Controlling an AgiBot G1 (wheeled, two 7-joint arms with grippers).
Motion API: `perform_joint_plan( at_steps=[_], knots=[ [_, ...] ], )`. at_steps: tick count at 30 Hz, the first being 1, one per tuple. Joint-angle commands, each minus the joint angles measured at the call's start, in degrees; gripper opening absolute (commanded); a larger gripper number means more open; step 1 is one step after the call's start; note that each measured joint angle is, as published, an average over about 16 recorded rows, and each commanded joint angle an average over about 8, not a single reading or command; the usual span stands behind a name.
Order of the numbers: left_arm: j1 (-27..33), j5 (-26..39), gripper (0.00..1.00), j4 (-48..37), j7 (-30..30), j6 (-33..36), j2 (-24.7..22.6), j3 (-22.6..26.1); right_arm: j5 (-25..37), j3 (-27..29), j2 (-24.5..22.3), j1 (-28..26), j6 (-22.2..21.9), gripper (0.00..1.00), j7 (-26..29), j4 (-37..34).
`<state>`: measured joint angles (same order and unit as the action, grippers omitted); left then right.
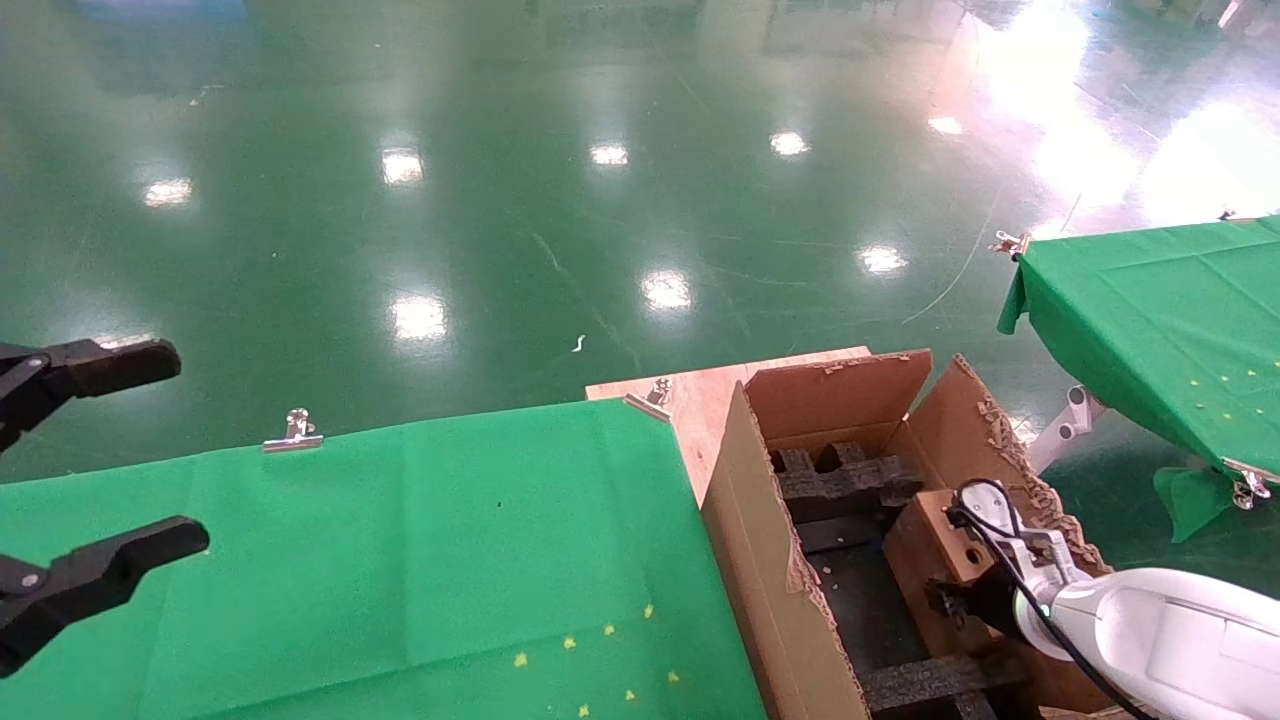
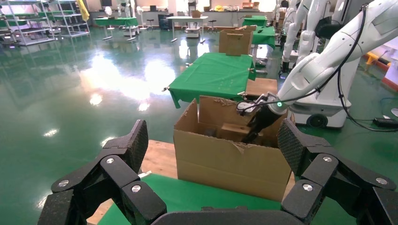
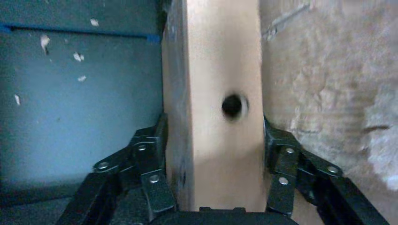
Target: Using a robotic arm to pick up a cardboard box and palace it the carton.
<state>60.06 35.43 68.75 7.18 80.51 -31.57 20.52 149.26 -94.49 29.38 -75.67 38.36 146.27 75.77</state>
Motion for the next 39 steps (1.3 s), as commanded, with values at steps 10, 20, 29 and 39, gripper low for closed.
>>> perform_joint_plan(
  at_steps=[10, 20, 29, 39],
  knots=[
    [0.0, 0.0, 1.0, 0.0, 0.0, 0.0, 0.0, 0.0, 0.4, 1.49, -0.78, -3.06, -0.5, 1.0, -0.79, 0.81],
    [0.0, 0.0, 1.0, 0.0, 0.0, 0.0, 0.0, 0.0, -2.48, 4.3, -0.56, -11.78, -6.31, 1.0, -6.87, 2.0],
    [0.0, 0.0, 1.0, 0.0, 0.0, 0.0, 0.0, 0.0, -15.7, 3.08, 1.23, -21.36, -13.33, 1.0, -18.39, 2.67],
    [-0.01, -0.03, 1.0, -0.02, 0.0, -0.02, 0.02, 0.0, -23.53, 1.91, 2.21, -25.52, -16.45, 1.0, -23.17, 2.91]
  ],
)
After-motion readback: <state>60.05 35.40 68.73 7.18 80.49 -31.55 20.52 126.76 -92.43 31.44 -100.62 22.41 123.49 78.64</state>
